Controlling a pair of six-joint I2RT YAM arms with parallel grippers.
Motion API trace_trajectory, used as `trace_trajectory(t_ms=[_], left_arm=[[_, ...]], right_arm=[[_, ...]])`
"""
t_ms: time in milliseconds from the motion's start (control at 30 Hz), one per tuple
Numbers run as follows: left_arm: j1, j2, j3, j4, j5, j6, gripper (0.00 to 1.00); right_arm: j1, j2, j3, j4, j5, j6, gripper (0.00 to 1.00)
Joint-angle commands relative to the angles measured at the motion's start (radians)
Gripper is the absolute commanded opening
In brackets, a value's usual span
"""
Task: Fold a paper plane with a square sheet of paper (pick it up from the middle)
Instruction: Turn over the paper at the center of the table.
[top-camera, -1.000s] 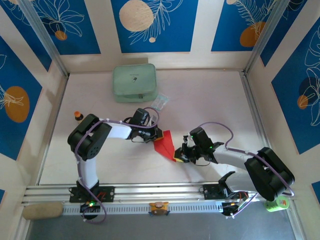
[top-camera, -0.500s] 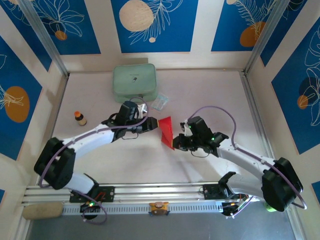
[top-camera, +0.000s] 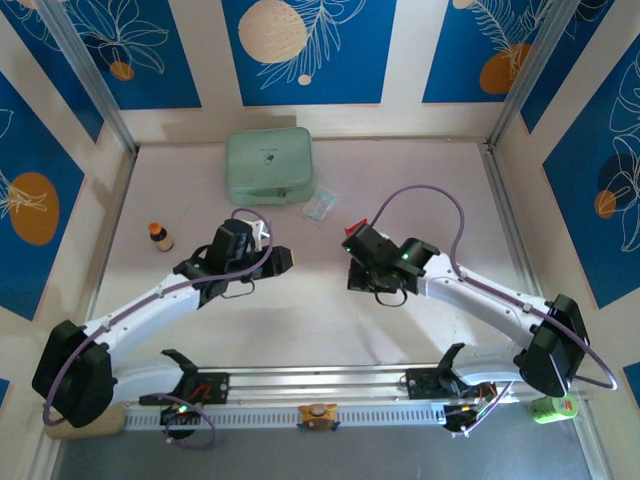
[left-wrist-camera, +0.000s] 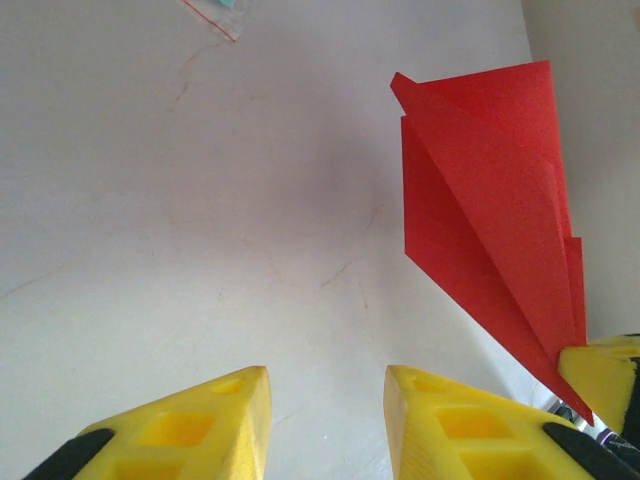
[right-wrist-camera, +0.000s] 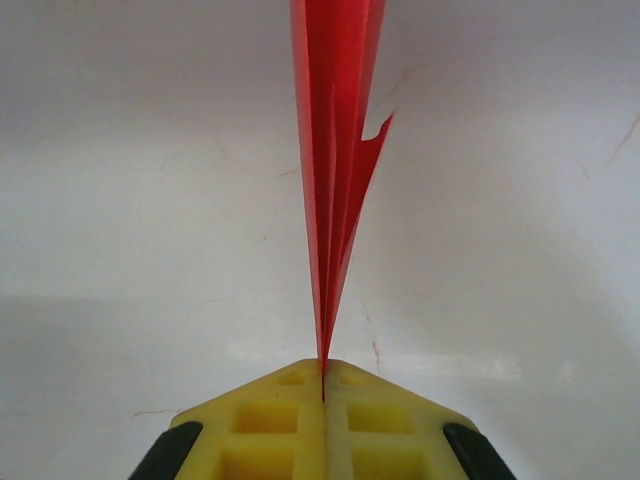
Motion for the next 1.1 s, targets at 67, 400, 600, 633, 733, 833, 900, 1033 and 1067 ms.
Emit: trace_trajectory(t_ms=[67, 400, 600, 633, 733, 833, 900, 1033, 1067], left_arm=[[0.013, -0.019, -0.007, -0.054, 0.001, 0.001, 0.36], [0.028, -0.019, 0.023, -0.096, 0.015, 0.025, 0.35], [0.041, -0.038, 0.024, -0.106, 0.02, 0.056, 0.35], [0.044, -0.042, 0.023, -0.107, 0.018, 0.06, 0.35], [0.056, -0.066, 0.023, -0.122, 0.001, 0.081, 0.34], [0.066, -0.09, 0.022, -0.142, -0.036, 0.104, 0.39], [0.073, -0.105, 0.025, -0.15, -0.045, 0.131, 0.44], [0.085, -0.151, 0.025, -0.215, -0.128, 0.148, 0.7], [0.086, -0.172, 0.021, -0.233, -0.158, 0.148, 0.79]], right_arm=[[0.041, 0.045, 0.046, -0.109, 0.034, 0.12, 0.01], [0.061, 0.074, 0.085, -0.132, 0.025, 0.105, 0.01], [0.063, 0.039, 0.112, -0.181, 0.077, 0.084, 0.01], [0.063, 0.032, 0.111, -0.186, 0.091, 0.077, 0.01], [0.062, 0.018, 0.111, -0.196, 0.15, 0.035, 0.01], [0.062, 0.038, 0.123, -0.204, 0.208, -0.024, 0.01], [0.062, 0.069, 0.143, -0.225, 0.253, -0.057, 0.01], [0.071, 0.131, 0.169, -0.279, 0.343, -0.091, 0.0], [0.075, 0.151, 0.181, -0.297, 0.364, -0.099, 0.01]])
